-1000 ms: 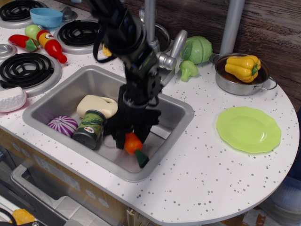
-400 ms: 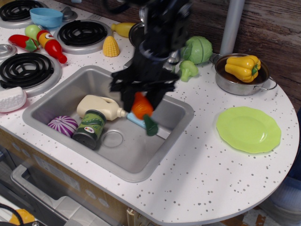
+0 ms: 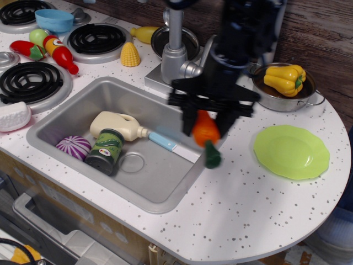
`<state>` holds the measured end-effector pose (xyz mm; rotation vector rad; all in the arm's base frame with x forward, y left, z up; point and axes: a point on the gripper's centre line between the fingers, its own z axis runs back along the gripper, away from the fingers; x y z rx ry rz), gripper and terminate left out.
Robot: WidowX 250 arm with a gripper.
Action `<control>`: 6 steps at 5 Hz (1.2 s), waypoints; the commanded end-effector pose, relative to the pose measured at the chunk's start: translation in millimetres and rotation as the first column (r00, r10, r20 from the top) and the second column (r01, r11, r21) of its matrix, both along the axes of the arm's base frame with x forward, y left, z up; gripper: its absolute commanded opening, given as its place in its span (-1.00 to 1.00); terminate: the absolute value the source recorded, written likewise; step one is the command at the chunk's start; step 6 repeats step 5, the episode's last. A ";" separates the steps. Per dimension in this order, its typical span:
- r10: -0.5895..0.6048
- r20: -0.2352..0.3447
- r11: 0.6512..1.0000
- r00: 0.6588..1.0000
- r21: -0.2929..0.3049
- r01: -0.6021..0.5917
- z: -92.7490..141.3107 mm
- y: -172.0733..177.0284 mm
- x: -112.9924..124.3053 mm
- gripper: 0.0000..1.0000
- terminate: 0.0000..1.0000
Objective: Put carrot on plate
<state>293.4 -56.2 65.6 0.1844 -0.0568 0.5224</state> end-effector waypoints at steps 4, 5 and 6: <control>-0.327 0.222 0.940 0.919 -0.020 0.340 -32.9 -80.8 81.1 -1.00 -1.00; -0.329 0.231 0.937 0.916 -0.041 0.347 -34.0 -78.8 82.0 1.00 1.00; -0.329 0.231 0.937 0.916 -0.041 0.347 -34.0 -78.8 82.0 1.00 1.00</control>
